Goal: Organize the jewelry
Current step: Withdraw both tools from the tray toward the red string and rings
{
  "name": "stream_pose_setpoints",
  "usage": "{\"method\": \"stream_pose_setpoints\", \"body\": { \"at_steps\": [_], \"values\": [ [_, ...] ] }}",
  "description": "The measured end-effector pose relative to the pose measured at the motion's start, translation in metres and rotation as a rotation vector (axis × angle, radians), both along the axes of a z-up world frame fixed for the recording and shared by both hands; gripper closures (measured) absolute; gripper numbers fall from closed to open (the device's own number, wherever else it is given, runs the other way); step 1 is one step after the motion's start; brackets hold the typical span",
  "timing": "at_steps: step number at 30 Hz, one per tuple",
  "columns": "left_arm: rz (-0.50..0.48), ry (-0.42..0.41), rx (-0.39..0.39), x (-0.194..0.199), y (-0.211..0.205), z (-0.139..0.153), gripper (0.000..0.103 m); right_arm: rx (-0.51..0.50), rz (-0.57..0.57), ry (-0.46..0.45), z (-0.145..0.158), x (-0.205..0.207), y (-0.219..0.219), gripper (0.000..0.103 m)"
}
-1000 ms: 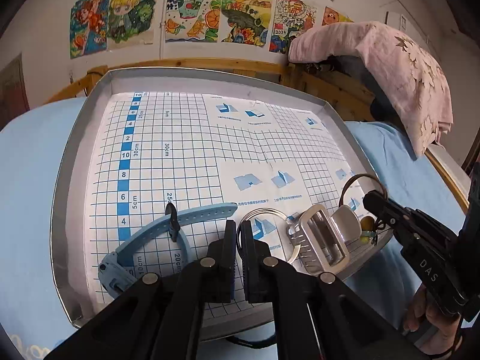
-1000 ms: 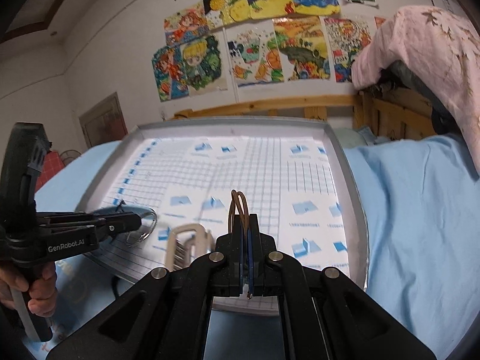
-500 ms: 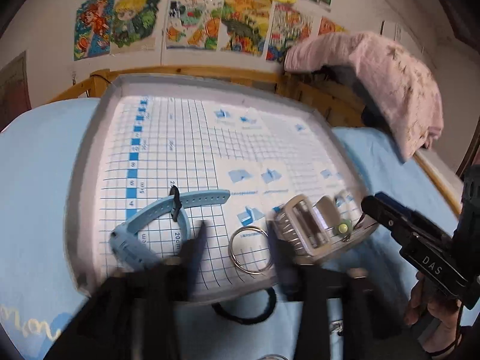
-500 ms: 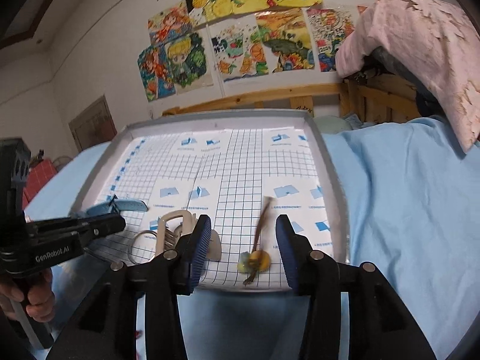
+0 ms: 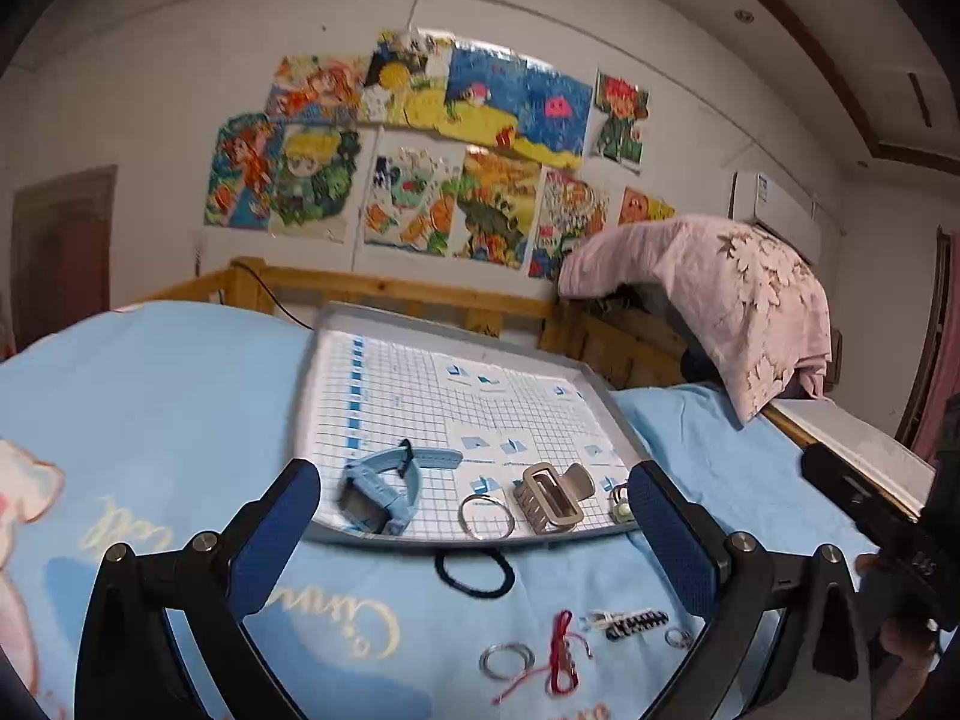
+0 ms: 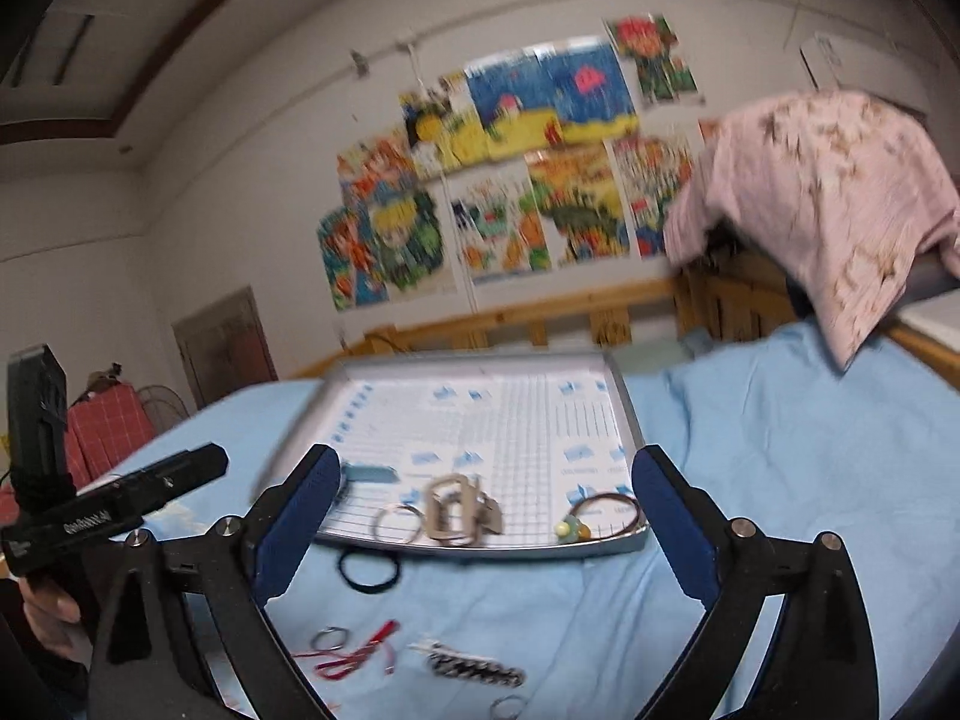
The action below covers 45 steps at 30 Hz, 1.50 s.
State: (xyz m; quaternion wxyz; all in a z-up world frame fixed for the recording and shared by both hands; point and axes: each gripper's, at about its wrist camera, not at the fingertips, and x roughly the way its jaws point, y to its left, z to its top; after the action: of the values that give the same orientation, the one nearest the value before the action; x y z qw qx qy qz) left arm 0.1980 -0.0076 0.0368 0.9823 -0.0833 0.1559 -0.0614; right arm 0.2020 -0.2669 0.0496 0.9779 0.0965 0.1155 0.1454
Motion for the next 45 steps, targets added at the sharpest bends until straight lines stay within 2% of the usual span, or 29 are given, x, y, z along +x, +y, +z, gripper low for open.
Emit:
{"method": "stream_pose_setpoints", "body": {
  "at_steps": [5, 11, 15, 21, 26, 30, 34, 45],
  "values": [
    [0.044, -0.058, 0.035, -0.043, 0.005, 0.003, 0.000, -0.032, -0.007, -0.056, 0.008, -0.045, 0.004, 0.001],
    [0.065, -0.104, 0.079, -0.084, 0.005, -0.003, 0.000, -0.078, -0.023, -0.060, 0.000, -0.088, 0.009, 0.001],
    [0.067, -0.117, 0.114, -0.102, -0.002, -0.013, 0.000, -0.111, -0.038, -0.048, -0.008, -0.107, 0.012, 0.001],
    [0.049, -0.085, 0.145, -0.114, -0.011, -0.034, 0.000, -0.140, -0.089, 0.001, -0.030, -0.125, 0.006, 0.001],
    [0.028, -0.054, 0.151, -0.112, -0.013, -0.038, 0.000, -0.120, -0.108, 0.057, -0.041, -0.124, -0.006, 0.001],
    [0.008, 0.004, 0.122, -0.098, -0.010, -0.038, 0.000, -0.092, -0.092, 0.082, -0.040, -0.111, -0.011, 0.001],
    [0.019, 0.019, 0.091, -0.082, -0.006, -0.035, 0.000, -0.085, -0.096, 0.075, -0.035, -0.092, -0.012, 0.001],
    [0.060, -0.010, 0.090, -0.040, -0.008, -0.031, 0.000, -0.124, -0.096, 0.006, -0.024, -0.042, 0.000, 0.001]
  ]
}}
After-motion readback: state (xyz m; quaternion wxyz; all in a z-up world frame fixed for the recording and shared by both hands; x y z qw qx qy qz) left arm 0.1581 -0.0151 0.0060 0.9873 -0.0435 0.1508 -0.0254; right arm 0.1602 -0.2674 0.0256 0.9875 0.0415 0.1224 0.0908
